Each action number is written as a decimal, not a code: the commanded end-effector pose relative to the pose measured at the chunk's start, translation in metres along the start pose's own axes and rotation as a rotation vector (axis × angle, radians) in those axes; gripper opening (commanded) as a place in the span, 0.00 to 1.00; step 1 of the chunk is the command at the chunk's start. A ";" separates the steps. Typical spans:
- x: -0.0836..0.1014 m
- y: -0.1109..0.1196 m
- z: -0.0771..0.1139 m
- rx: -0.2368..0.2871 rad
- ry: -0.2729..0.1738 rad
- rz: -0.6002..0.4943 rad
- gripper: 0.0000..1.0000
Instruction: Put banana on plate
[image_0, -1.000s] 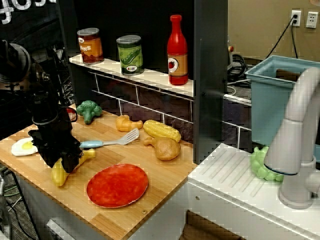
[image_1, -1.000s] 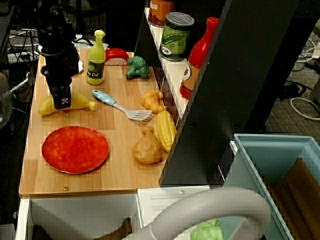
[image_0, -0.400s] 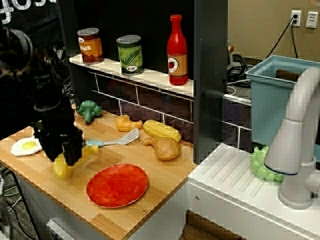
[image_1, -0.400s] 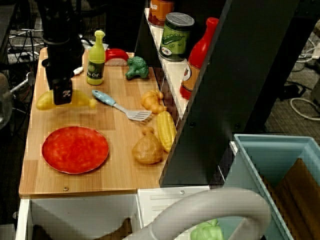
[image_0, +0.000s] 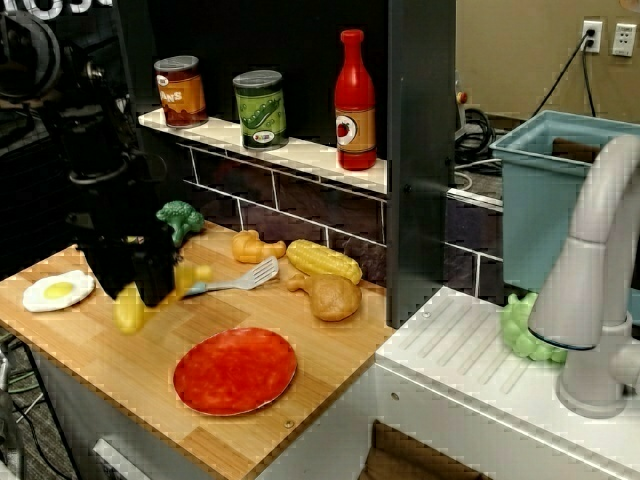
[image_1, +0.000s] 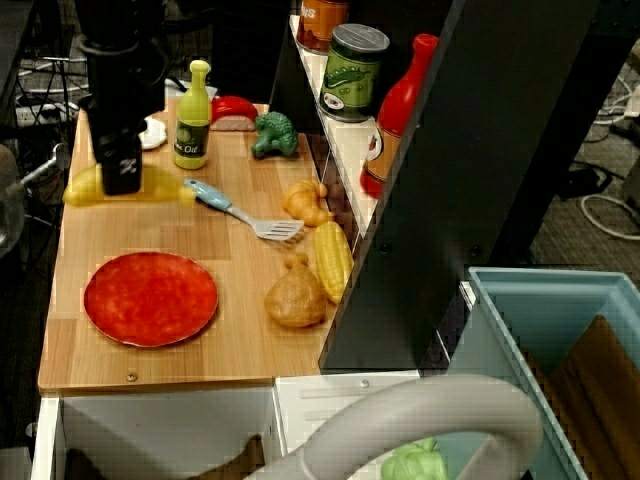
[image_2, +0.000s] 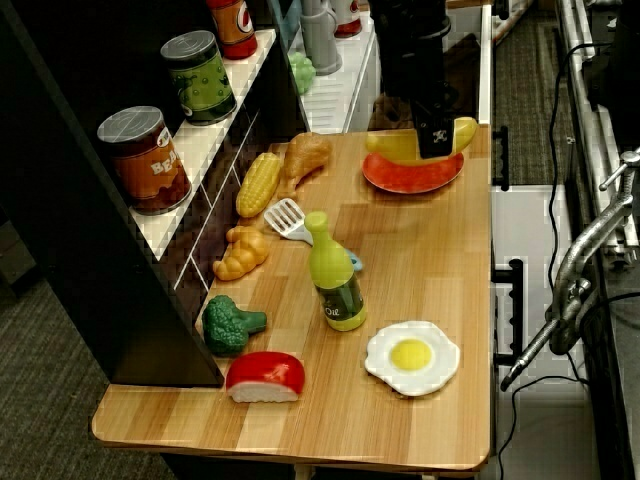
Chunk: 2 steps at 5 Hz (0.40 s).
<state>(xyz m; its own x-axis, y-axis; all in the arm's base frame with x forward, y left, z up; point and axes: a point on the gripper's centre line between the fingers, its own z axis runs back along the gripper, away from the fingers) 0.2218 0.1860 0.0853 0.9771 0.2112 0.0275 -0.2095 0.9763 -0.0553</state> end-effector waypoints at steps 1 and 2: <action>-0.019 -0.022 -0.003 0.035 -0.036 -0.042 0.00; -0.017 -0.026 -0.009 0.042 -0.032 -0.036 0.00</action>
<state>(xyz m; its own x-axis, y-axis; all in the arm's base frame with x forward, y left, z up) 0.2092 0.1558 0.0693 0.9835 0.1785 0.0312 -0.1776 0.9837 -0.0286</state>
